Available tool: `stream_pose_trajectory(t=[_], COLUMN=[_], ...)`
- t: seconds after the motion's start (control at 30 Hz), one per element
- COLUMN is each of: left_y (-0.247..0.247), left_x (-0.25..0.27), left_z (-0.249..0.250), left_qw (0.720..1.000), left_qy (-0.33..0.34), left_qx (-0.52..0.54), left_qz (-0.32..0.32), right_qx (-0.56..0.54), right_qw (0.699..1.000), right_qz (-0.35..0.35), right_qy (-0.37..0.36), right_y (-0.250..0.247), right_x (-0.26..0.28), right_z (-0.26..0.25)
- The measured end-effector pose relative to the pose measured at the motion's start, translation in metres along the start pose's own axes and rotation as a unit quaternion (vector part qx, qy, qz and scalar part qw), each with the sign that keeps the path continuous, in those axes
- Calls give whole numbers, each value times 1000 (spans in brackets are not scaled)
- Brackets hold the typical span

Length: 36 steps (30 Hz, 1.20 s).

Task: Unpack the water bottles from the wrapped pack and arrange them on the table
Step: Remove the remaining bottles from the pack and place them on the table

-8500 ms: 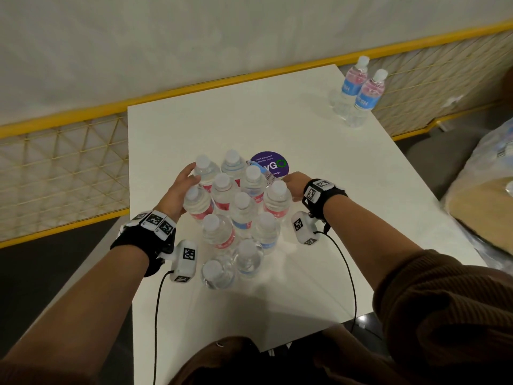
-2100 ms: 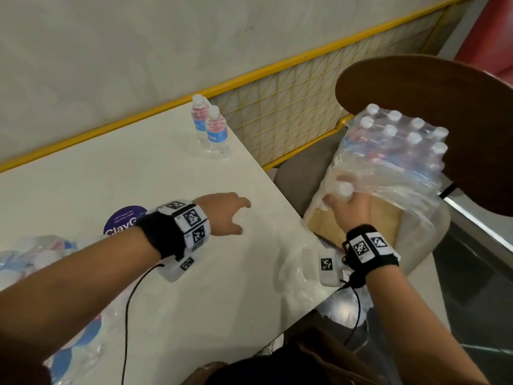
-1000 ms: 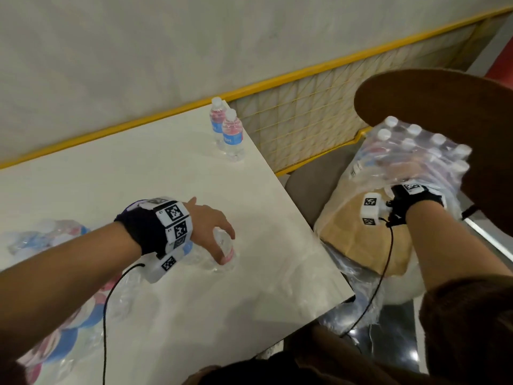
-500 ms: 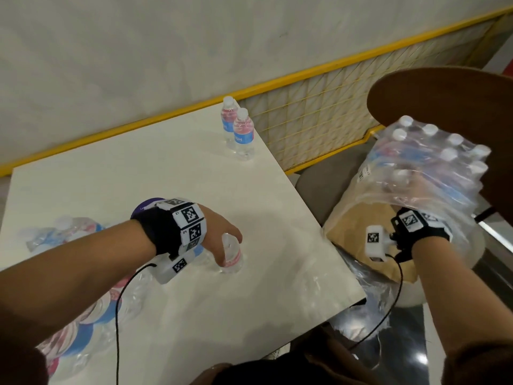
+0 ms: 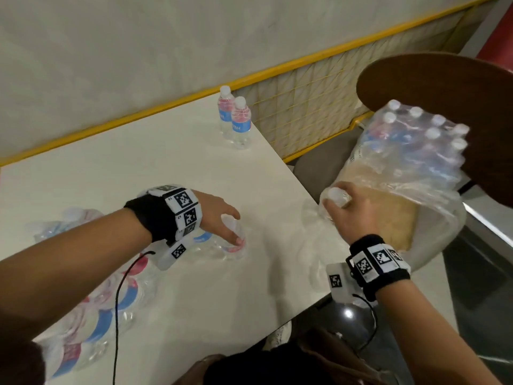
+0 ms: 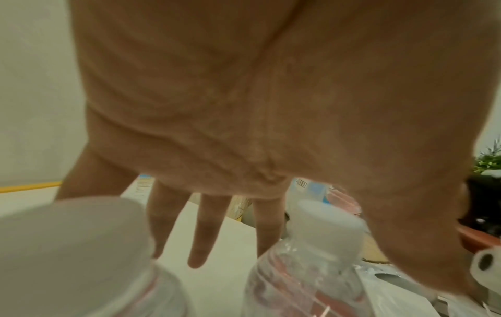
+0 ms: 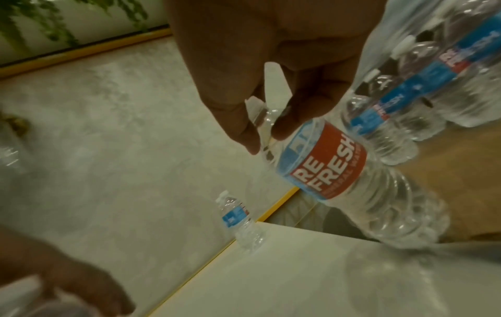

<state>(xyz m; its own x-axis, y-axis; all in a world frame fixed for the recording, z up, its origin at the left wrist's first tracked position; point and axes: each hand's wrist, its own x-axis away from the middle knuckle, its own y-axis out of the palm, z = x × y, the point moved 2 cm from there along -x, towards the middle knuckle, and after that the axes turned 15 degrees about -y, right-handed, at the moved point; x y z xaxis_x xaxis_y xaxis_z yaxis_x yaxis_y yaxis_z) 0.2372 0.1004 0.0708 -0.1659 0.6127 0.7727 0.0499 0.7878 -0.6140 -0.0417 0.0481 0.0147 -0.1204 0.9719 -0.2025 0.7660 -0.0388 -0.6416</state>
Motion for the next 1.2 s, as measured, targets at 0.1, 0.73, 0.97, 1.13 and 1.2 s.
stream_pose_trajectory(t=[0.1,0.73,0.97,1.13,1.2], left_y=[5,23,17,16,19], left_x=[4,5,17,15,14], left_z=[-12,-32,-55,-78,-85], left_qw=[1000,985,984,994,997], left_qy=[-9,101,95,15,-6], left_qx=[-9,131,150,108,67], left_qz=[8,55,16,31,24], right_qx=[23,-28,-102,-113,-115], right_qw=[998,898,848,835,831], right_qz=[8,-438,-519,-539,-544], right_qy=[-61,-6,34,14,13], right_y=[7,100,122,144,153], right_x=[20,70,76,86,90], right_z=[-24,-90,-105,-130,-136])
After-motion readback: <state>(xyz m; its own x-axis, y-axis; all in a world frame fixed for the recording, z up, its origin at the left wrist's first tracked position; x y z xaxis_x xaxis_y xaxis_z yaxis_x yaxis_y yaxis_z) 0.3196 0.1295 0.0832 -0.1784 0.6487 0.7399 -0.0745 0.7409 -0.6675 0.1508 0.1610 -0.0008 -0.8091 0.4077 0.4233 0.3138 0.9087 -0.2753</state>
